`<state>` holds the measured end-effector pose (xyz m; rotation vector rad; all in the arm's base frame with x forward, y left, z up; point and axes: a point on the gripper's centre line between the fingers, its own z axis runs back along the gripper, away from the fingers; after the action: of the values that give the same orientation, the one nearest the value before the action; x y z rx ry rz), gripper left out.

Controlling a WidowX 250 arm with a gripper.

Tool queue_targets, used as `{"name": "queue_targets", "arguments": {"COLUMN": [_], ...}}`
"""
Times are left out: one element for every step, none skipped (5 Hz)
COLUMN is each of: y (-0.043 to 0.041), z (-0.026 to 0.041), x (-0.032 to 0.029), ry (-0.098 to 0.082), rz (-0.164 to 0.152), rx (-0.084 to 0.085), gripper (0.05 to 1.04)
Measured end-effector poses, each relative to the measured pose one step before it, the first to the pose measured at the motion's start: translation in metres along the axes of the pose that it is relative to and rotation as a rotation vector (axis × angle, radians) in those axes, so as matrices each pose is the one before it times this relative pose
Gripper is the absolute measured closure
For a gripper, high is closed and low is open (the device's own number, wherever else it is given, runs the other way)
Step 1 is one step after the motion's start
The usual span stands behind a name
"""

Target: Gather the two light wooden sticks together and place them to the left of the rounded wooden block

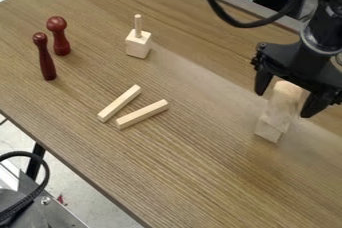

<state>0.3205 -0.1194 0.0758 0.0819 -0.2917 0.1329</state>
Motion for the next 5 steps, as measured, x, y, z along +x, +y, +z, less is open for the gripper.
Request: {"name": "queue_targets", "arguments": {"y": [0.00096,0.00877,0.01688,0.0166,0.03424], "z": [-0.00857,0.01271,0.01478,0.02234,0.02167], "x": [-0.00632,-0.01236,-0.00351,-0.0064,-0.01472], "ry": [0.0272,-0.0068,-0.0262,-0.0159,0.0421], "rz": [-0.0073,0.0207,0.0388,0.0203,-0.0394], "rx": [0.0156,-0.0329,-0.016,-0.0397,-0.0025], "gripper": [0.084,0.084,0.084,0.084,0.084]}}
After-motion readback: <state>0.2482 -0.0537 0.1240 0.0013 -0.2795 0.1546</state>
